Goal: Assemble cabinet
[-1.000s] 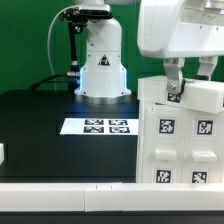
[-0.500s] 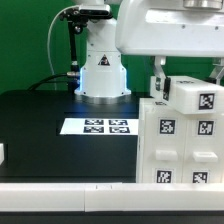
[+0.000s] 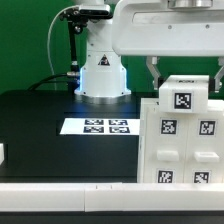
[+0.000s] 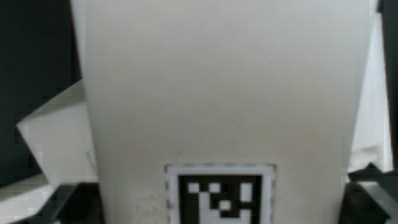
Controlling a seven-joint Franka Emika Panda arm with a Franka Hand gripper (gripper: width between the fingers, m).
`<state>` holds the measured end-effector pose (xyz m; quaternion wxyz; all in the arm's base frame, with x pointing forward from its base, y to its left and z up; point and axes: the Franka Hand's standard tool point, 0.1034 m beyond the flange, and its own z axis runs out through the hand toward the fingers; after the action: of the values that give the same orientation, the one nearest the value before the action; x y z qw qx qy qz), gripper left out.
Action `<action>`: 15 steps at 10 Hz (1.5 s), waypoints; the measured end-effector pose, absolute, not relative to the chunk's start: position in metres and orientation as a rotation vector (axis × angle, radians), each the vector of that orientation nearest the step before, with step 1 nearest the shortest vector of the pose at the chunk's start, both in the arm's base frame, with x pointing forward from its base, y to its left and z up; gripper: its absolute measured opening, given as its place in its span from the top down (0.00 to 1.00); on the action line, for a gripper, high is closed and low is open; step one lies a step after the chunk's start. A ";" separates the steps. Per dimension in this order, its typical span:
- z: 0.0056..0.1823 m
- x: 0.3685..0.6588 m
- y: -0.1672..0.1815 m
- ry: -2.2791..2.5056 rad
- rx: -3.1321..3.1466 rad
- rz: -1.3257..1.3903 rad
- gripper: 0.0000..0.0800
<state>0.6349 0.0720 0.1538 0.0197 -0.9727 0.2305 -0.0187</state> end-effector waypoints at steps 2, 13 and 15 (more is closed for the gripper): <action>0.155 0.636 0.068 1.040 -2.915 -0.039 0.30; 0.154 0.635 0.073 2.286 -2.000 0.064 0.30; 0.154 0.634 0.072 2.293 -1.995 0.064 0.30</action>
Offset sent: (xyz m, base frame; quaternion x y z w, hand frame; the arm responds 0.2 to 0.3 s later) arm -0.0129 -0.0005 -0.0067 0.0085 0.0138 0.3988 0.9169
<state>0.6344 0.0721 0.1538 0.0508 -0.6553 0.7534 0.0211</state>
